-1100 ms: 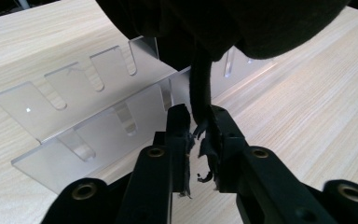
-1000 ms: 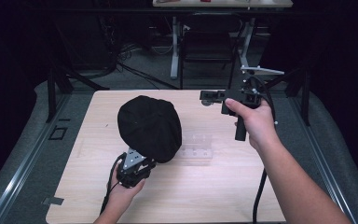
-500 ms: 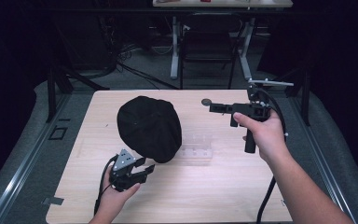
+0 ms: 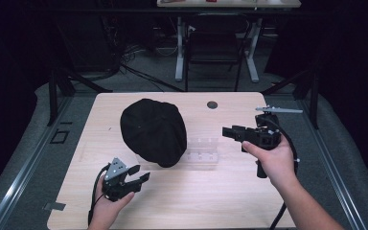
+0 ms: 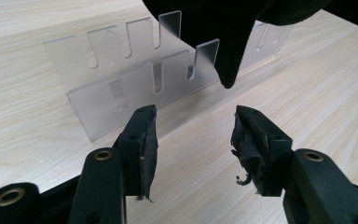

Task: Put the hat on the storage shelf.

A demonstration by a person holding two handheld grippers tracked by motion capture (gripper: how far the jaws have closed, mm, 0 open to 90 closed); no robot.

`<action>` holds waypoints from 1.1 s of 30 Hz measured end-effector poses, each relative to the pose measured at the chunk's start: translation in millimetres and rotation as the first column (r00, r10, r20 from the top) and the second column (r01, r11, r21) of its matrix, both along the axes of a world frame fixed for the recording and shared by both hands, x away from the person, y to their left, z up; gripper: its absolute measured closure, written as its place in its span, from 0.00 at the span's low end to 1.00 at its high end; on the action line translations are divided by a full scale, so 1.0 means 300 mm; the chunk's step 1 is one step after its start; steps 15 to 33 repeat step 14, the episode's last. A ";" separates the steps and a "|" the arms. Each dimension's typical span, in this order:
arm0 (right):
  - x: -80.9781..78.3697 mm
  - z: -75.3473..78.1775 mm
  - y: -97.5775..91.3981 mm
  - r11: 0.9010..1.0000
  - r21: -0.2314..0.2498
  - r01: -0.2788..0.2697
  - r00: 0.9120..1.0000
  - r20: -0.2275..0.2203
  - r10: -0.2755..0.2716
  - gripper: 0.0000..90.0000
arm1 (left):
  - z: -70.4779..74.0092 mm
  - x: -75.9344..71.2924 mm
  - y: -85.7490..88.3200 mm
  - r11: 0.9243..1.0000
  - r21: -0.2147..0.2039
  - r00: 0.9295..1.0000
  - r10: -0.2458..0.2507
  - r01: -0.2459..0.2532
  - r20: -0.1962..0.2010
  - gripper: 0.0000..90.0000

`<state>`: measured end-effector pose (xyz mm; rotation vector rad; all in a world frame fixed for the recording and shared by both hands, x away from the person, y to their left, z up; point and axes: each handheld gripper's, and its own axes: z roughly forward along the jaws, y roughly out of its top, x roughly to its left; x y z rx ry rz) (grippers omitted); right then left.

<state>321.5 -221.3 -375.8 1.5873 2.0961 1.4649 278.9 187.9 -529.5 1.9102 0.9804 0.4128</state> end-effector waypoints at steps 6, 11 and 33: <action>-0.036 -0.069 -0.008 0.999 -0.052 0.009 1.000 0.019 -0.008 0.59 | -0.022 -0.006 0.010 1.000 0.009 1.000 0.003 -0.003 0.003 0.53; -0.066 -0.122 -0.016 0.996 -0.085 0.020 0.999 0.034 -0.017 0.59 | -0.023 -0.008 0.011 1.000 -0.001 1.000 0.011 -0.011 0.011 0.52; -0.092 -0.171 -0.031 0.995 -0.093 0.035 0.999 0.039 -0.032 0.59 | -0.021 -0.008 0.005 1.000 0.003 1.000 0.005 -0.005 0.007 0.52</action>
